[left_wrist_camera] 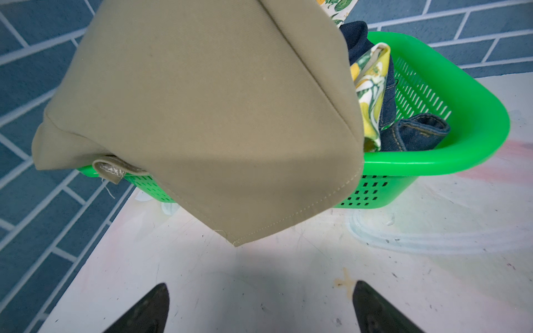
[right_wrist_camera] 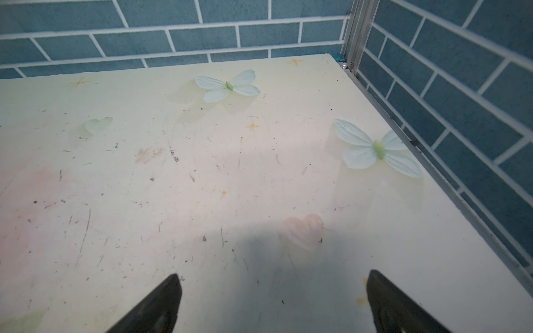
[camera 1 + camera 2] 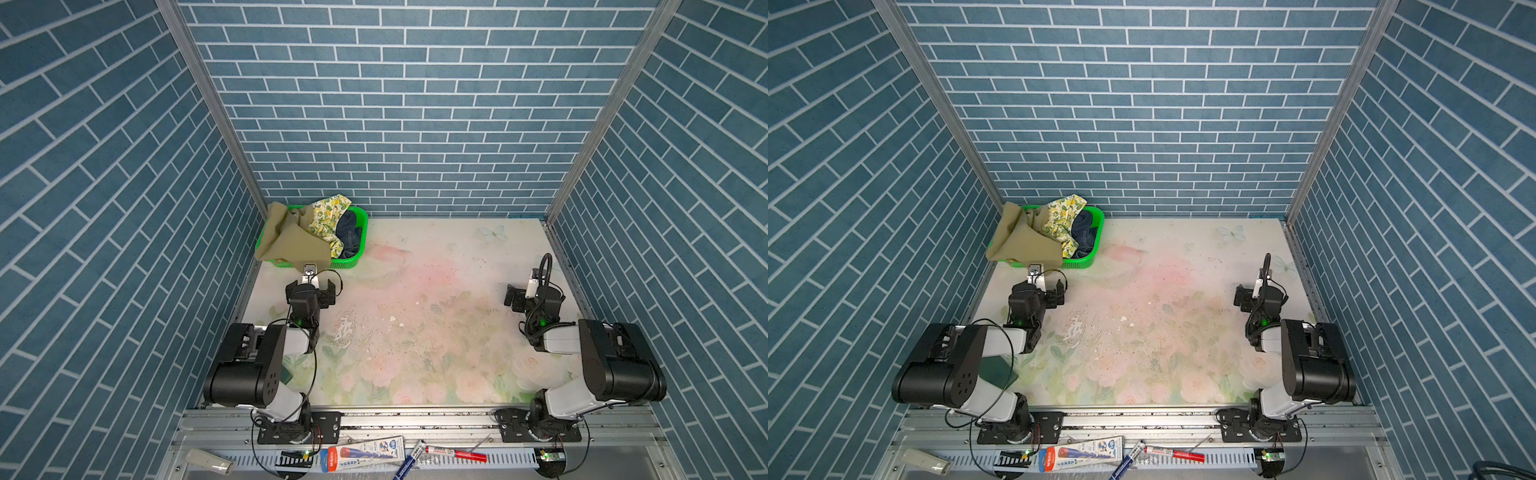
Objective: Fold and stack skirts
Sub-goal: Pick up the skirt from the basket.
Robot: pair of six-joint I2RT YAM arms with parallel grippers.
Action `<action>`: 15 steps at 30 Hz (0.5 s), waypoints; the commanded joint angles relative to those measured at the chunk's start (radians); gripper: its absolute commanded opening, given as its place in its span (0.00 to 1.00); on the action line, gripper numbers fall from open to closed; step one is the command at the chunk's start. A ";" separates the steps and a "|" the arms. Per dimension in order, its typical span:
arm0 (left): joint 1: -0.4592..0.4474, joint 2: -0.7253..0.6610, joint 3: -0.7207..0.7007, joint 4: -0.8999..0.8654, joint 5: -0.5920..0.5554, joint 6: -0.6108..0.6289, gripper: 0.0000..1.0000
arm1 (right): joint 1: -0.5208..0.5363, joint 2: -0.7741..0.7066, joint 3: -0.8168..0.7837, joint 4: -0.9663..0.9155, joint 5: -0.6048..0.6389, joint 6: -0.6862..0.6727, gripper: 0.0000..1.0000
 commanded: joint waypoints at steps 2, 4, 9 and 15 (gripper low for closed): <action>-0.002 0.014 0.021 -0.008 -0.004 0.001 1.00 | -0.003 0.013 0.040 0.021 0.009 -0.022 0.99; -0.002 0.014 0.021 -0.006 -0.004 0.001 1.00 | -0.003 0.012 0.040 0.024 0.012 -0.023 0.99; -0.006 0.011 0.015 0.006 -0.006 0.010 1.00 | 0.011 0.009 0.027 0.044 0.033 -0.037 0.99; -0.057 -0.103 -0.024 -0.018 -0.027 0.060 0.99 | 0.034 -0.048 -0.024 0.095 0.063 -0.054 0.99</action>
